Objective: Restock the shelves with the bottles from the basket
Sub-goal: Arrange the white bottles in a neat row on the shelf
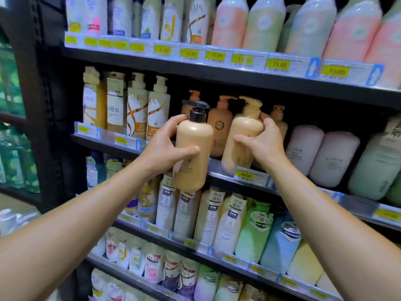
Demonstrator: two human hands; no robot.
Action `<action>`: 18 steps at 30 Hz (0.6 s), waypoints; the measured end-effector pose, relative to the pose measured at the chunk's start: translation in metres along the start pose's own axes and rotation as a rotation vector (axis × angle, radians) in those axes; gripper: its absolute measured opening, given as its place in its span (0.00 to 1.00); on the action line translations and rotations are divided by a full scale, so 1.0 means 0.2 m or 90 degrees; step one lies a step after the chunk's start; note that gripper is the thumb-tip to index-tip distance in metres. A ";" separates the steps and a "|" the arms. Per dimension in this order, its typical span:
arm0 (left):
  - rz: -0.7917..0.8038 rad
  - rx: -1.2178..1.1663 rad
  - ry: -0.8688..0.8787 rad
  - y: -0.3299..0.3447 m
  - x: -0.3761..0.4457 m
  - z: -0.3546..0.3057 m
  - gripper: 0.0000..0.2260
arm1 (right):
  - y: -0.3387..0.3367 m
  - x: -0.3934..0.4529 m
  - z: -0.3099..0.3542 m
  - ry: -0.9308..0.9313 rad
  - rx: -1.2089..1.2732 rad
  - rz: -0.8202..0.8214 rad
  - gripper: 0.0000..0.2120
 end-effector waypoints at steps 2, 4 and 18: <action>0.004 -0.001 0.009 -0.01 0.02 0.03 0.37 | 0.01 0.03 -0.04 0.057 0.007 0.003 0.31; 0.011 0.004 0.016 -0.03 0.05 0.05 0.36 | 0.03 0.03 -0.06 0.091 -0.020 0.006 0.29; 0.098 -0.057 0.056 0.04 0.10 0.13 0.34 | 0.05 -0.13 -0.07 0.152 -0.100 0.079 0.27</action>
Point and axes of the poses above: each hand's wrist, its own x-axis towards the middle knuckle, its own y-axis out of the palm, z = x × y, the point moved 9 cm from there along x, towards the middle knuckle, and after that the axes turned 11 degrees about z, right-handed, at the moved point
